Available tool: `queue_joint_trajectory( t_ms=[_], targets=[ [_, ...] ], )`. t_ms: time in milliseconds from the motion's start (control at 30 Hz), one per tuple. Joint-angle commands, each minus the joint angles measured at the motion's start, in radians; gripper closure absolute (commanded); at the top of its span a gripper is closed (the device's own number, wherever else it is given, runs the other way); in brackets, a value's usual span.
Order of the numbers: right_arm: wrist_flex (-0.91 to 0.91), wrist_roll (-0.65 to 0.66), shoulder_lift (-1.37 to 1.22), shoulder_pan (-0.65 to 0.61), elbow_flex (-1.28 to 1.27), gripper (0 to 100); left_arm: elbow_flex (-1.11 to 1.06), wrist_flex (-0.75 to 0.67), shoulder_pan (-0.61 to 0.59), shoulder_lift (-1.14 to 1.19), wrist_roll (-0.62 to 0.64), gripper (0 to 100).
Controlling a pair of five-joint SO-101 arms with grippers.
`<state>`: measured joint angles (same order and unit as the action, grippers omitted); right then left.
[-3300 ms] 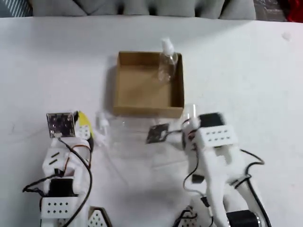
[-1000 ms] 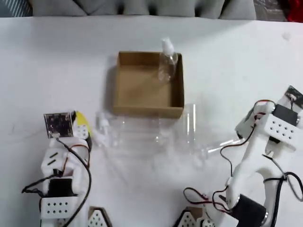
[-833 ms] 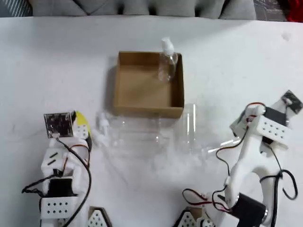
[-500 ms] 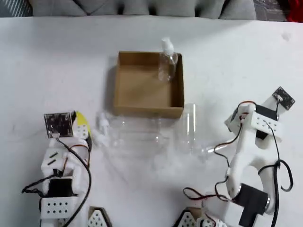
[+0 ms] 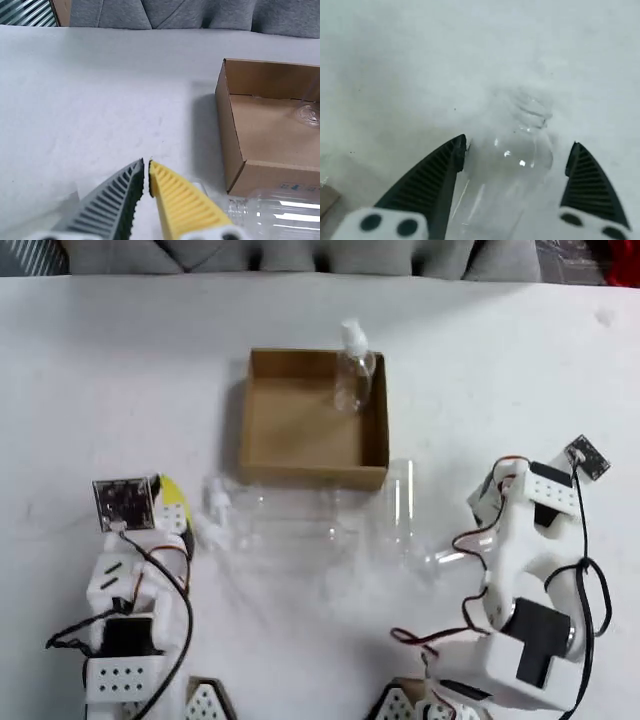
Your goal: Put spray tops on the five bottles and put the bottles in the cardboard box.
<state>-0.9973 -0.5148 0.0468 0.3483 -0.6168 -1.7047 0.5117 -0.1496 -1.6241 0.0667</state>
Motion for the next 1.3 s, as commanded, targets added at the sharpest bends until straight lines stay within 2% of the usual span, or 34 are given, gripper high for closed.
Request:
queue_joint_trajectory(
  t_ms=[0,133,233,367,400,500,567,800,967,1133,1267],
  targets=[
    [0.010,-0.003,-0.007,-0.007,0.032,72.3,0.006,-0.011,-0.005,-0.010,-0.014,98],
    [0.004,-0.003,-0.028,-0.007,0.051,73.2,0.006,-0.011,-0.004,-0.010,-0.014,98],
    [0.007,0.008,-0.033,-0.007,0.051,81.2,0.006,-0.009,-0.005,-0.010,-0.014,98],
    [0.012,0.199,-0.013,0.001,0.052,98.3,0.006,-0.009,-0.005,-0.010,-0.014,98],
    [0.008,0.233,-0.007,0.002,0.051,98.7,0.006,-0.009,-0.005,-0.008,-0.014,98],
    [0.019,0.301,-0.013,0.033,0.028,96.4,0.006,-0.006,-0.007,-0.008,-0.014,98],
    [0.042,0.396,-0.012,0.067,0.025,96.8,0.006,0.015,-0.004,-0.008,-0.014,98],
    [-0.013,0.956,-0.013,0.160,0.127,97.1,0.006,0.018,-0.002,-0.008,-0.014,98],
    [-0.173,1.246,-0.021,0.193,0.278,97.0,0.006,0.018,-0.001,-0.008,-0.014,98],
    [-0.243,1.461,-0.022,0.194,0.316,96.3,0.006,0.018,-0.001,-0.008,-0.014,98],
    [-0.242,1.481,-0.025,0.191,0.304,86.5,0.006,0.018,-0.001,-0.008,-0.014,98]
  ],
)
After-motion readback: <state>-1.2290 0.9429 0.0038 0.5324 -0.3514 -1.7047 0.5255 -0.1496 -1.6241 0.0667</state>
